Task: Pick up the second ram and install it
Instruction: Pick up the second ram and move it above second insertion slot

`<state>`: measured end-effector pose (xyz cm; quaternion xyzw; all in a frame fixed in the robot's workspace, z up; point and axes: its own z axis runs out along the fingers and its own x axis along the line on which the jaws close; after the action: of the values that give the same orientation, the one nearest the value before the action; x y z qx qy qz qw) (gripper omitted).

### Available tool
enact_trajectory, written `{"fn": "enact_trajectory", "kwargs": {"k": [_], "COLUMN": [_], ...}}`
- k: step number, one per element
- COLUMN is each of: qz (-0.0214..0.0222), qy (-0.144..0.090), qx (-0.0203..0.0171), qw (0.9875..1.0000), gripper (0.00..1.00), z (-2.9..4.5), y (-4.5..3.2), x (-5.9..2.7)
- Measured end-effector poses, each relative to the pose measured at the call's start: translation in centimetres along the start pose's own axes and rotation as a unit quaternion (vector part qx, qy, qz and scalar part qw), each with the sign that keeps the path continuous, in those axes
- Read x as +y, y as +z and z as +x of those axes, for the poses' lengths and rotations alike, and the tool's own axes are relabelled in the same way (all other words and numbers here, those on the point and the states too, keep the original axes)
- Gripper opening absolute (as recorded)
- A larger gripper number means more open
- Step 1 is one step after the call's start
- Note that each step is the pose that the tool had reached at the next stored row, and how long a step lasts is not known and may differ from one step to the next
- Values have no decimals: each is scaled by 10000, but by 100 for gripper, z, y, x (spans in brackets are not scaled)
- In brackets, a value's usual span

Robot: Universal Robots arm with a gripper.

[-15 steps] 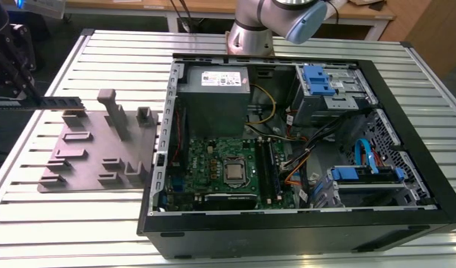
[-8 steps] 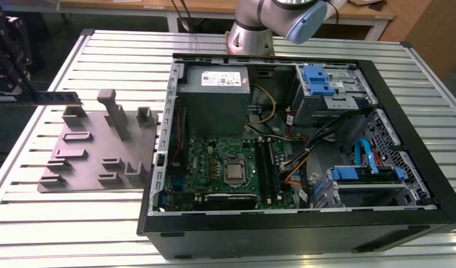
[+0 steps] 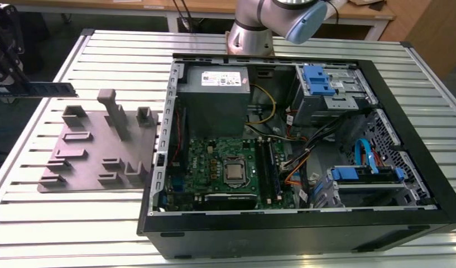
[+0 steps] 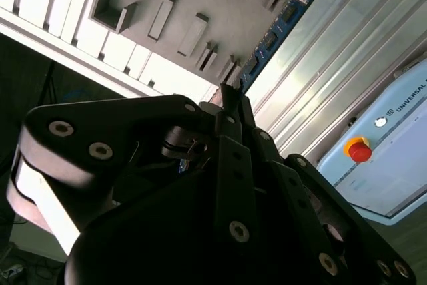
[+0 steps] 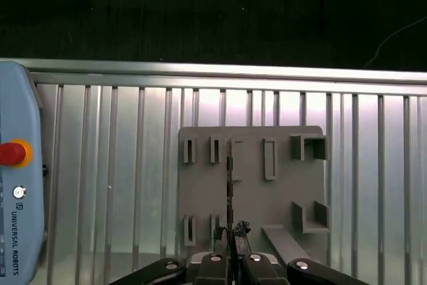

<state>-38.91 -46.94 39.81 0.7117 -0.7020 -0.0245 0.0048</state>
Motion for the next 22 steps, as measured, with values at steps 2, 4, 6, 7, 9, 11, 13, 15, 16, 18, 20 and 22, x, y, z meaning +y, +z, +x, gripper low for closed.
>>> {"fn": "enact_trajectory", "kwargs": {"k": [2,4,6,7,9,11,13,15,16,18,20,22], "qz": [0,-1,0,-1,-1,-1,-2,-2,-2,-4,-4,-5], "qy": [0,0,0,0,0,-2,0,0,0,0,0,0], "qx": [-2,-2,-4,-5,-5,-5,-5,-6,-6,-5,-6,-6], "qw": [10000,10000,10000,10000,10000,10000,10000,10000,10000,10000,10000,10000], "gripper": [14,14,14,14,14,14,14,14,14,14,14,14], "z": [0,0,0,0,0,1,1,2,2,3,4,5], "y": [0,-2,-1,-2,-2,-3,-5,-7,-8,-12,-13,-15], "x": [-1,0,0,0,-1,-23,-75,-142,-177,-250,-314,-377]}}
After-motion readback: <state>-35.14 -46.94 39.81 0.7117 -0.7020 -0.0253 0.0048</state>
